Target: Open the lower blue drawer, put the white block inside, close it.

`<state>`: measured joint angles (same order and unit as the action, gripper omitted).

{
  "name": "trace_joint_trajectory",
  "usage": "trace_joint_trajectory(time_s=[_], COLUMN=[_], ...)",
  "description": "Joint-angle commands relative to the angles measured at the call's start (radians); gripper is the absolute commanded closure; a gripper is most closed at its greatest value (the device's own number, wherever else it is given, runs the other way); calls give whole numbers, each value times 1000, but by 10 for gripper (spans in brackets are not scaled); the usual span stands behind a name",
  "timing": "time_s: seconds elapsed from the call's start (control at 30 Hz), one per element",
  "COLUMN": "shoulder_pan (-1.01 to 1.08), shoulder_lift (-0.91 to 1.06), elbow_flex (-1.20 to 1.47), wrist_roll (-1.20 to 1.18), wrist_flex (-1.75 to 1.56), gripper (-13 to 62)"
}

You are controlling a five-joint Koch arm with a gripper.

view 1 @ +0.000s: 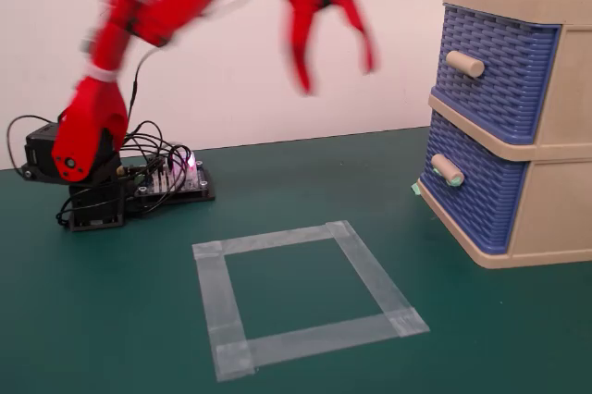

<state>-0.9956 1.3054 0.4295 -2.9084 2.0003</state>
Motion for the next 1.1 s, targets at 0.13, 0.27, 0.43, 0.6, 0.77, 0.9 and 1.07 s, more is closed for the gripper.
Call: trace_joint_trajectory(time_s=[0.13, 0.27, 0.43, 0.6, 0.77, 0.9, 1.07], shoulder_pan=[686, 1123, 1278, 1281, 1275, 1255, 1258], shoulder_lift=[403, 491, 598, 900, 1048, 1048, 1045], elbow_flex=[667, 1026, 1482, 1919, 2080, 2077, 2077], wrist_roll=[923, 1578, 1718, 1715, 1724, 1723, 1721], wrist_flex=[9, -69, -166, -397, -371, -364, -362], gripper=[157, 158, 158, 158, 157, 156, 151])
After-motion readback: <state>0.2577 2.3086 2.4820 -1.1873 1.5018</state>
